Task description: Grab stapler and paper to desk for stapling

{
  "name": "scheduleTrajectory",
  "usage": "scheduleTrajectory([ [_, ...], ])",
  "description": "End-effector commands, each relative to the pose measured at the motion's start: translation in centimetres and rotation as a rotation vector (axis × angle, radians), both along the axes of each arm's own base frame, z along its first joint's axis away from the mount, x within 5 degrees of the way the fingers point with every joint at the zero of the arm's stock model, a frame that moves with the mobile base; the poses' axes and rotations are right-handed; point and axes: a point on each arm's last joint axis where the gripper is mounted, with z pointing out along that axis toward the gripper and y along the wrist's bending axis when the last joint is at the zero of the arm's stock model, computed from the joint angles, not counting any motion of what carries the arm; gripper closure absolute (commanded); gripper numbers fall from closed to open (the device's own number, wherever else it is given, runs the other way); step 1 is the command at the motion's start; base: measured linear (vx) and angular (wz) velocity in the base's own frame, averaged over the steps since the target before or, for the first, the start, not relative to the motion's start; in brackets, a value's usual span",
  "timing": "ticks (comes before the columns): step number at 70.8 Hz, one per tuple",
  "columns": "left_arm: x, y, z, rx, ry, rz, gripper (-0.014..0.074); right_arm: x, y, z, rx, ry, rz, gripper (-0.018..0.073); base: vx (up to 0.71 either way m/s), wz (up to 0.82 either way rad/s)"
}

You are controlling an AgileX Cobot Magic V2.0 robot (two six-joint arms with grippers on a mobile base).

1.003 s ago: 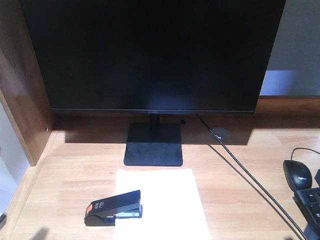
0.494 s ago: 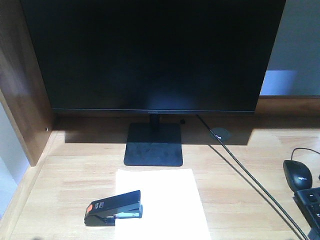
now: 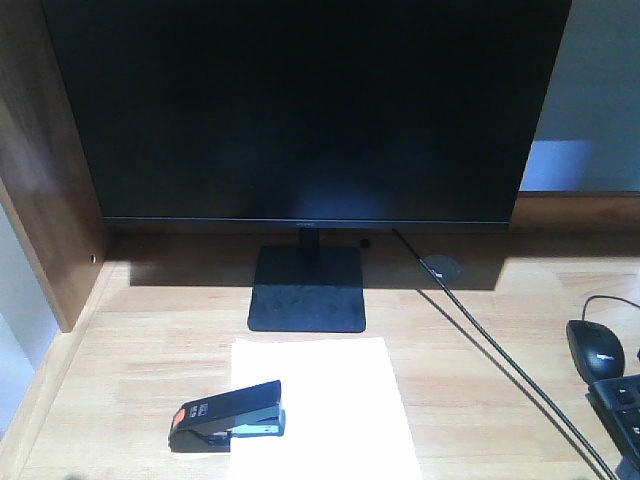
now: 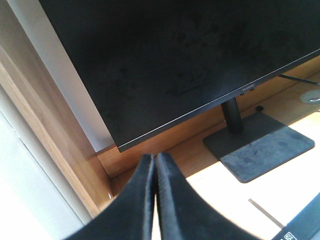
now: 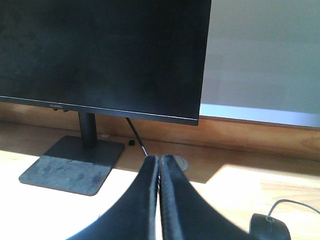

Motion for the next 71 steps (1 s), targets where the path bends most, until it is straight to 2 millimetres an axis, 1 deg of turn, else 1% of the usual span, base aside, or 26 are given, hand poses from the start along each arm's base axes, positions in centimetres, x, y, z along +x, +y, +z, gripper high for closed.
scheduleTrajectory([
  [1, 0.0, 0.0, 1.4, -0.036, -0.08, -0.005, 0.0603, 0.1, -0.2, 0.9, -0.034, -0.032, -0.014, 0.0569, 0.0, 0.0],
  [17, -0.3, 0.0, 1.6, -0.231, -0.048, 0.005, 0.0603, 0.1, -0.2, 0.9, -0.034, -0.032, -0.014, 0.0569, 0.0, 0.0],
  [25, -1.2, 0.3, 2.0, -0.296, -0.078, 0.01, 0.0603, 0.1, -0.2, 0.9, -0.034, -0.032, -0.015, 0.0569, 0.0, 0.0],
  [30, -1.7, 0.7, 2.1, -0.335, -0.08, 0.042, 0.0603, 0.1, -0.2, 0.9, -0.034, -0.032, -0.015, 0.0569, 0.0, 0.0],
  [36, -2.3, 1.3, 1.5, -0.36, -0.075, 0.099, 0.0603, 0.1, -0.2, 0.9, -0.037, -0.033, -0.015, 0.0569, 0.0, 0.01],
  [47, -3.4, 2.0, -1.0, -0.379, -0.102, 0.178, 0.0603, 0.1, -0.2, 0.9, -0.037, -0.033, -0.016, 0.0569, 0.0, 0.01],
  [57, -4.4, 2.4, -3.8, -0.414, -0.115, 0.225, 0.0603, 0.1, -0.2, 0.9, -0.037, -0.033, -0.016, 0.0569, 0.0, 0.0],
  [71, -4.9, 2.6, -7.8, -0.456, -0.1, 0.283, 0.0603, 0.1, -0.2, 0.9, -0.037, -0.033, -0.016, 0.0569, 0.0, 0.0],
])
